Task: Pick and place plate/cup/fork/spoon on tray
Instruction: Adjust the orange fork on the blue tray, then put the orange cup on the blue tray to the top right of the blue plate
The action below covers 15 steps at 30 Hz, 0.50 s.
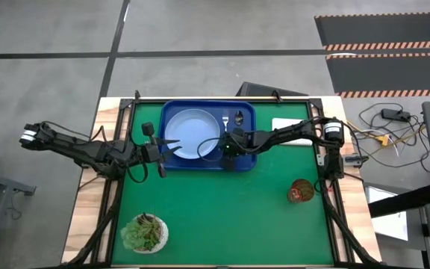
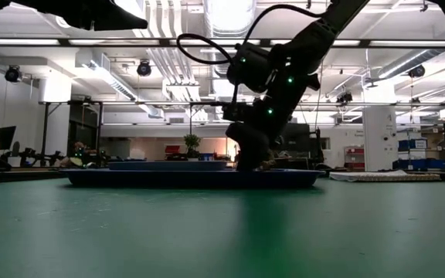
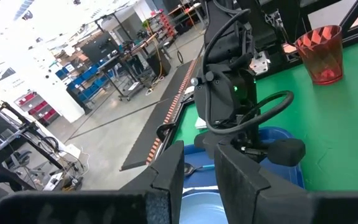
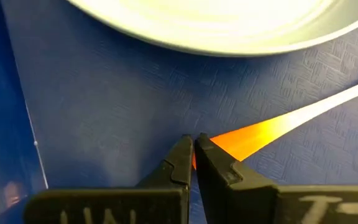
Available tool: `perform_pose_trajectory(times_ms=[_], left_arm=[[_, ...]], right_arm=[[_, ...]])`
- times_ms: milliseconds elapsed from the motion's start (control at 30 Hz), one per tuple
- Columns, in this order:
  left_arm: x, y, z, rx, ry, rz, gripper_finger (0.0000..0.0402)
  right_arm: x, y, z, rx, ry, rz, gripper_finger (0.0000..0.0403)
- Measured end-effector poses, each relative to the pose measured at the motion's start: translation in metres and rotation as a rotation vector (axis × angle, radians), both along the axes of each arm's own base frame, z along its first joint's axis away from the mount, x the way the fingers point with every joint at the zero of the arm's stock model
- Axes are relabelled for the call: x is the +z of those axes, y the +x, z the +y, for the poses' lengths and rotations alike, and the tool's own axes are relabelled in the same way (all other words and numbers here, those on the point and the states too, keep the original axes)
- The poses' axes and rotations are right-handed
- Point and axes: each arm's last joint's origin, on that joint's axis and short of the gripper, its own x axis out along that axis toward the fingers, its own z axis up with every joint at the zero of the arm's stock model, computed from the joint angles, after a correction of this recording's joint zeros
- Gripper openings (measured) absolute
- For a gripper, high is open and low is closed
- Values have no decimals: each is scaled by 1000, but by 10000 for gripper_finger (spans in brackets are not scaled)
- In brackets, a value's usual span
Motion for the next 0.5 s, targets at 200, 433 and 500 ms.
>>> perform_pose_trajectory(times_ms=[200,433,500], left_arm=[[0,0,0,0,0,0,70],[0,0,0,0,0,0,70],[0,0,0,0,0,0,70]], right_arm=[[6,4,-1,-13,13,-23,9],[14,11,0,0,57,-63,9],[15,11,0,-1,59,-60,9]])
